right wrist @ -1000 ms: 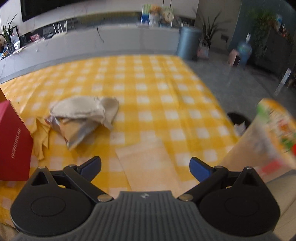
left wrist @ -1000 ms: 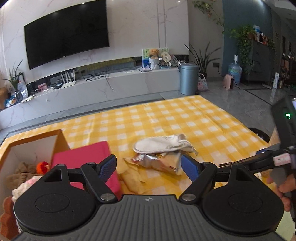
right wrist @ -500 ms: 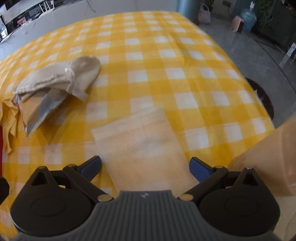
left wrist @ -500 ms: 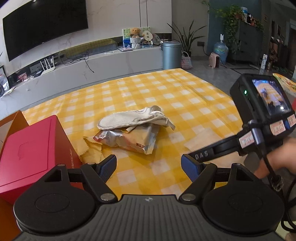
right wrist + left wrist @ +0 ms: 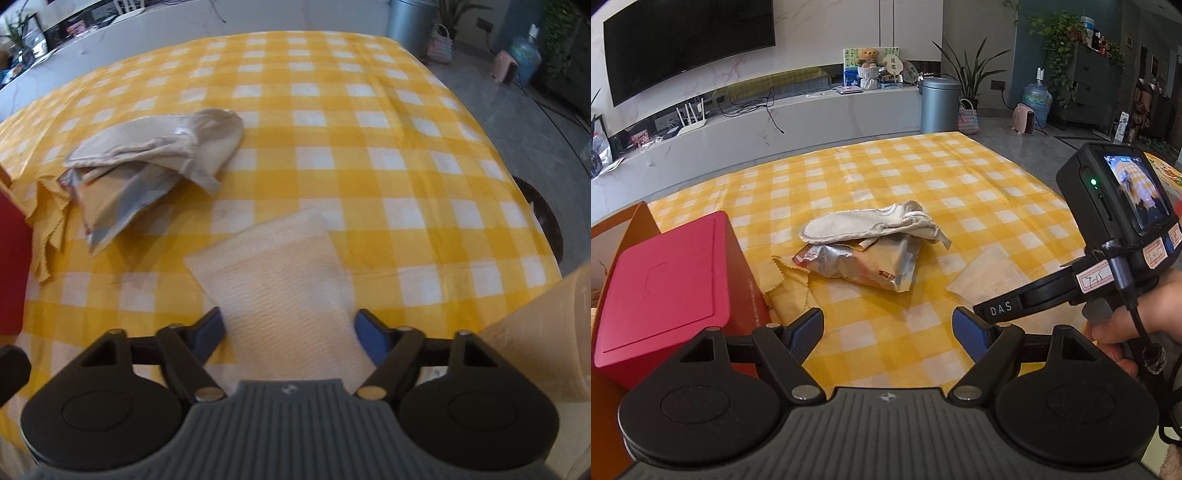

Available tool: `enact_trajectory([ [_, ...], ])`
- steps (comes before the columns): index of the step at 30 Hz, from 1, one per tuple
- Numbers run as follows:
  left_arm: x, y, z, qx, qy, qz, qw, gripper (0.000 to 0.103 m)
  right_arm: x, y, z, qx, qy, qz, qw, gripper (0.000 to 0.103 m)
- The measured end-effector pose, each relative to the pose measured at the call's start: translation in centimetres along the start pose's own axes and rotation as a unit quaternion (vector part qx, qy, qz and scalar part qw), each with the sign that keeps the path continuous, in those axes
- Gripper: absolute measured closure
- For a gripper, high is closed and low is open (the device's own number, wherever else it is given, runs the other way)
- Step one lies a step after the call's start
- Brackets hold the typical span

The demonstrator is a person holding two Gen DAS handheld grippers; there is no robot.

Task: Organize soft objects
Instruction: 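Pinch the white mesh bag with the right gripper and lift it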

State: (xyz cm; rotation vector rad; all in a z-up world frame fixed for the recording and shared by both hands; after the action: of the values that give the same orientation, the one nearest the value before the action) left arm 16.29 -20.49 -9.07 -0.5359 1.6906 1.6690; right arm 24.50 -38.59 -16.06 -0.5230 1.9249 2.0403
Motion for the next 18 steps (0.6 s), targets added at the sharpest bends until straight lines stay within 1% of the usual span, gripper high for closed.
enact_trajectory([
  [3,-0.2,0.3,0.7,-0.005,0.009,0.001,0.9999,0.01,0.1,0.3,0.6,-0.002,0.016,-0.001,1.0,0.047],
  [5,-0.3,0.4,1.1,-0.01,0.014,0.0,0.9999,0.01,0.0,0.5,1.1,-0.006,0.026,0.001,1.0,0.063],
  [6,-0.5,0.4,1.3,-0.012,0.017,-0.001,0.9998,0.01,0.0,0.5,1.4,-0.006,0.033,0.002,0.999,0.066],
  [7,-0.6,0.4,1.4,-0.015,0.019,-0.002,0.9997,0.01,0.0,0.5,1.7,-0.007,0.042,0.003,0.999,0.075],
  [8,-0.7,0.3,1.6,-0.017,0.022,-0.002,0.9996,0.01,0.0,0.5,2.0,-0.012,0.05,0.004,0.999,0.086],
  [10,-1.0,0.1,1.8,-0.021,0.029,-0.002,0.9994,0.01,0.0,0.6,2.5,-0.012,0.068,0.008,0.998,0.098],
  [11,-1.1,-0.1,2.0,-0.023,0.033,-0.003,0.9992,0.01,0.2,0.7,2.7,-0.01,0.075,0.012,0.997,0.102],
  [14,-1.8,-0.7,2.3,-0.028,0.044,-0.006,0.9986,0.01,0.5,1.1,2.4,0.011,0.067,0.016,0.998,0.103],
  [16,-2.2,-1.1,2.4,-0.034,0.055,-0.009,0.9979,0.01,0.5,1.9,1.9,0.024,0.054,0.004,0.998,0.103],
  [18,-2.6,-1.6,2.5,-0.033,0.058,-0.018,0.9976,0.01,0.2,3.0,1.4,0.016,0.032,-0.02,0.999,0.103],
])
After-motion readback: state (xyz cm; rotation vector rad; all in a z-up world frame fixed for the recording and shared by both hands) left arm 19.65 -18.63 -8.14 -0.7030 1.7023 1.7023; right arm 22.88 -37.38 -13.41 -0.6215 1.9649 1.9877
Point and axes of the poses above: each gripper's, at about its wrist camera, not at the fingertips, and y roughly against the way its jaws point, z to its left, x to its underside, the point moved 3 cm from there along -y, roughly the way its jaws point, and after that the axes turned 4 degrees about -x, right-handed, at the moved point
